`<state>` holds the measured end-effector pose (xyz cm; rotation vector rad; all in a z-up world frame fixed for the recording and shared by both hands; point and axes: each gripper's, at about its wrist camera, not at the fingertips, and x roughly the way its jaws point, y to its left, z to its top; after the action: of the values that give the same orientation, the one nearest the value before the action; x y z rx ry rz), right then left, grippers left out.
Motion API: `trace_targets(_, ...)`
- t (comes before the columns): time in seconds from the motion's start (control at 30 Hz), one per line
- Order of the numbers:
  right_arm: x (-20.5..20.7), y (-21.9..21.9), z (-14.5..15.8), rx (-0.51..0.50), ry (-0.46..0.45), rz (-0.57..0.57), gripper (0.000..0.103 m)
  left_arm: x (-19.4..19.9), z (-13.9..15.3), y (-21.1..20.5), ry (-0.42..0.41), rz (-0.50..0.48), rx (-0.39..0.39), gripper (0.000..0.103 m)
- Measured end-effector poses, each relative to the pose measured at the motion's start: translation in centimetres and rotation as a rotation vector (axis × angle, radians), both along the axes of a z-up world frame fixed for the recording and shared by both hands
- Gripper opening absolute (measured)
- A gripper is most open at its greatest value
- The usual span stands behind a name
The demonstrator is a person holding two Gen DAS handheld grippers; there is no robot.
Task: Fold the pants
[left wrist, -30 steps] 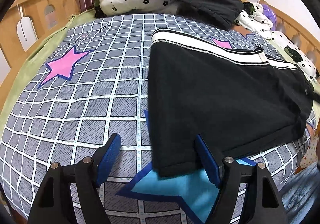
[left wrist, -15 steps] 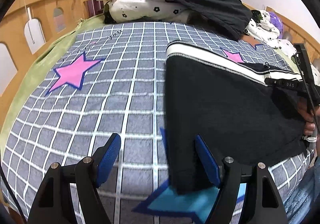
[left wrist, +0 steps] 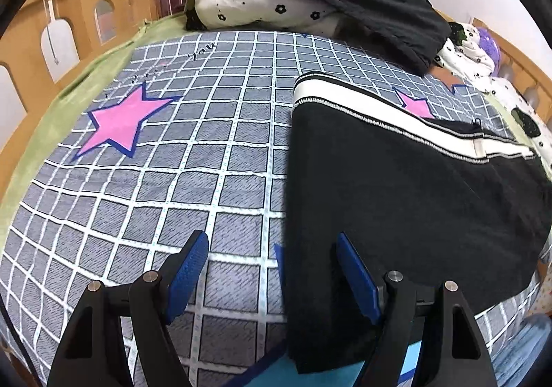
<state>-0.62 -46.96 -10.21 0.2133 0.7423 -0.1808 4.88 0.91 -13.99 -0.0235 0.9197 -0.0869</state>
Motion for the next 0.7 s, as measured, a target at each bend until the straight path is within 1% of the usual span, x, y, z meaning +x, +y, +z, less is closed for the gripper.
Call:
trace_targets(0.03,-1.5,-1.8,-0.1,-0.023,0.005,-0.068,0.057,0.4,0.1,0.1,0.008,-0.004,-0.019,0.075)
trace_targets(0.1,-3.6,-4.5,-0.5,-0.050,0.015,-0.169,0.059,1.3,0.3,0.3,0.021,-0.014,-0.062,0.075)
trace_targets(0.13,-4.4,-5.7,-0.9,-0.043,0.019,-0.197,0.060,1.7,0.3,0.3,0.027,-0.018,-0.071,0.075)
trace_targets(0.17,-4.8,-7.0,-1.5,-0.013,0.030,-0.217,0.060,2.3,0.3,0.2,0.035,-0.021,-0.073,0.075)
trace_targets(0.23,-4.9,-8.5,-2.4,0.055,0.046,-0.225,0.060,3.3,0.2,-0.3,0.047,-0.052,-0.071,0.075)
trace_targets(0.3,-4.1,-9.5,-3.3,0.103,0.049,-0.229,0.060,4.5,-0.2,-0.9,0.074,-0.100,-0.064,0.075)
trace_targets(0.37,-3.0,-9.9,-4.0,0.114,0.056,-0.229,0.060,5.6,-0.8,-1.4,0.107,-0.138,-0.053,0.075)
trace_targets(0.43,-1.4,-10.2,-5.0,0.108,0.086,-0.218,0.059,6.7,-1.4,-1.5,0.127,-0.161,-0.050,0.075)
trace_targets(0.47,-0.6,-10.4,-5.6,0.108,0.102,-0.220,0.055,7.4,-1.8,-1.5,0.137,-0.174,-0.072,0.075)
trace_targets(0.53,0.5,-10.6,-6.1,0.125,0.090,-0.211,0.055,8.7,-2.8,-1.3,0.180,-0.209,-0.152,0.075)
trace_targets(0.57,0.7,-10.8,-6.3,0.138,0.082,-0.211,0.054,9.3,-3.1,-1.2,0.184,-0.209,-0.186,0.075)
trace_targets(0.6,1.0,-11.0,-6.3,0.155,0.080,-0.215,0.054,9.6,-3.2,-1.1,0.169,-0.202,-0.211,0.073)
trace_targets(0.63,1.2,-11.1,-6.2,0.162,0.077,-0.221,0.049,9.8,-3.2,-1.2,0.166,-0.204,-0.221,0.068)
trace_targets(0.67,1.1,-11.2,-6.2,0.161,0.074,-0.228,0.040,10.0,-3.0,-1.4,0.167,-0.217,-0.237,0.045)
trace_targets(0.7,1.0,-11.1,-5.9,0.152,0.065,-0.239,0.035,10.0,-2.8,-1.6,0.176,-0.227,-0.263,0.032)
